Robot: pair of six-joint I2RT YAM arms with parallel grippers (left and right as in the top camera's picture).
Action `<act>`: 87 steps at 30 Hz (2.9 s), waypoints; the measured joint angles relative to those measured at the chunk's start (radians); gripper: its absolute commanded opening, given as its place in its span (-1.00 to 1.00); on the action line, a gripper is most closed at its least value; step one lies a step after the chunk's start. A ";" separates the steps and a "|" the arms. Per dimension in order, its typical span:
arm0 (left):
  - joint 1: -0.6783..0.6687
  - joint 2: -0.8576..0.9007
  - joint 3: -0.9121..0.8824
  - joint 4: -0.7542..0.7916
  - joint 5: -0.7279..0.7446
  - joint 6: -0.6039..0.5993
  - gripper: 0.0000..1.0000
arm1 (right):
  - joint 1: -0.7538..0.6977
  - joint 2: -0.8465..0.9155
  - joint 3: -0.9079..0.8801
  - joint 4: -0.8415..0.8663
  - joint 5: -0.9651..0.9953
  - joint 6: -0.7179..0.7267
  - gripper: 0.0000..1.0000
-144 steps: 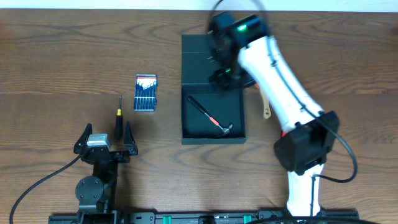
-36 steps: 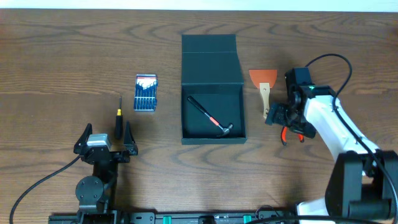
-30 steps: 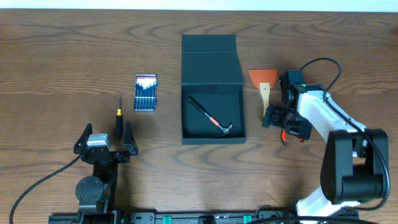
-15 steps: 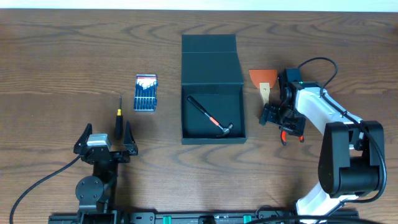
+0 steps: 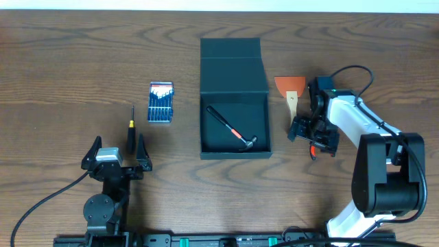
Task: Pack container
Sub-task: 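Lower the right gripper and close it on the pliers handles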
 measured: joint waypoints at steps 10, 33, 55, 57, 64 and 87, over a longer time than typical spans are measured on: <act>0.000 0.000 0.000 0.000 0.000 0.000 0.97 | -0.074 0.002 -0.001 -0.025 -0.002 -0.001 0.52; 0.000 0.000 0.000 0.000 0.000 0.000 0.97 | -0.077 -0.010 -0.017 0.049 0.028 -0.030 0.41; 0.000 0.000 0.000 0.000 0.000 0.000 0.97 | -0.077 -0.034 -0.064 0.155 0.019 -0.153 0.54; 0.000 0.000 0.000 0.000 0.000 0.000 0.97 | -0.077 -0.035 -0.067 0.160 0.012 -0.179 0.56; 0.000 0.000 0.000 0.000 0.000 0.000 0.97 | -0.077 -0.035 -0.068 0.163 -0.003 -0.220 0.38; 0.000 0.000 0.000 0.000 0.000 0.000 0.97 | -0.077 -0.035 -0.068 0.146 -0.010 -0.243 -0.85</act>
